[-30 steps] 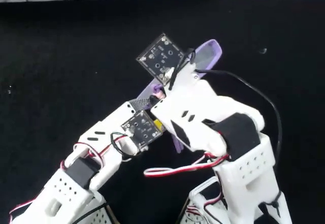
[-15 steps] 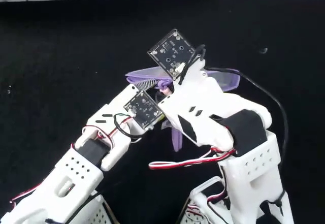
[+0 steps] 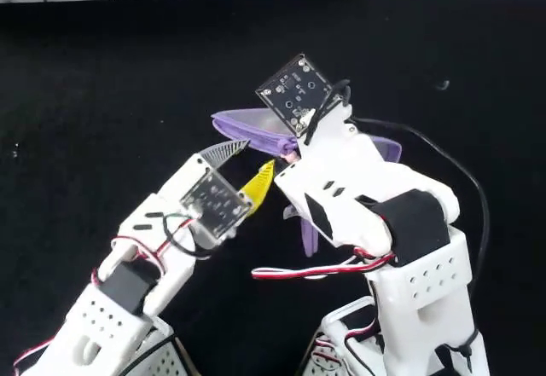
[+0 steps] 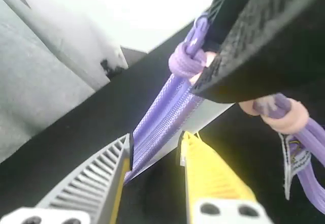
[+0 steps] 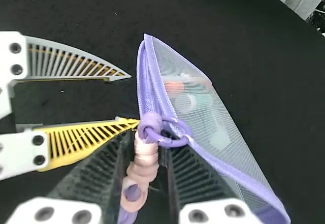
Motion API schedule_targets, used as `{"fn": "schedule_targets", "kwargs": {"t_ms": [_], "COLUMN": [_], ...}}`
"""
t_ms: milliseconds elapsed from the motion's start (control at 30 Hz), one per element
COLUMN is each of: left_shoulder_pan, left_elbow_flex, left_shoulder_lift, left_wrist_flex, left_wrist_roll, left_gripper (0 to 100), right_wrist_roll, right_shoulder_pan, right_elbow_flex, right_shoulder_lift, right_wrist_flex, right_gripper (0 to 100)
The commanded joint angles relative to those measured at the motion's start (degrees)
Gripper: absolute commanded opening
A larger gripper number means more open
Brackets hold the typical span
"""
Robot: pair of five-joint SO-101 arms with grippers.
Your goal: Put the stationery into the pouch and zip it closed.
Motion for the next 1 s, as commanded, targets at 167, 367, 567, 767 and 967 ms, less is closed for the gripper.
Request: {"fn": "schedule_targets", "kwargs": {"t_ms": [167, 367, 567, 767, 967], "left_shoulder_pan": [-0.3, 0.6, 2.9, 5.3, 1.8], "left_elbow_flex": [-2.1, -10.4, -14.7, -12.7, -9.8], "left_shoulder_lift": [3.6, 17.8, 21.5, 21.7, 20.7], "left_wrist_flex": [-4.4, -5.4, -5.4, -5.8, -5.3], "left_wrist_roll": [0.4, 0.4, 0.4, 0.4, 0.4], "left_gripper": [17, 17, 17, 17, 17], "right_wrist_roll": [1.1, 4.0, 5.2, 5.2, 5.2], "right_shoulder_pan": [1.0, 1.0, 1.2, 1.3, 1.3], "right_elbow_flex": [0.2, 0.3, 0.6, 1.3, 1.3], "right_shoulder_lift": [-0.3, -0.4, -0.4, -0.5, -0.5], "right_wrist_flex": [0.8, 4.7, 6.2, 6.1, 6.2], "right_gripper": [1.1, 1.1, 1.1, 1.1, 1.1]}}
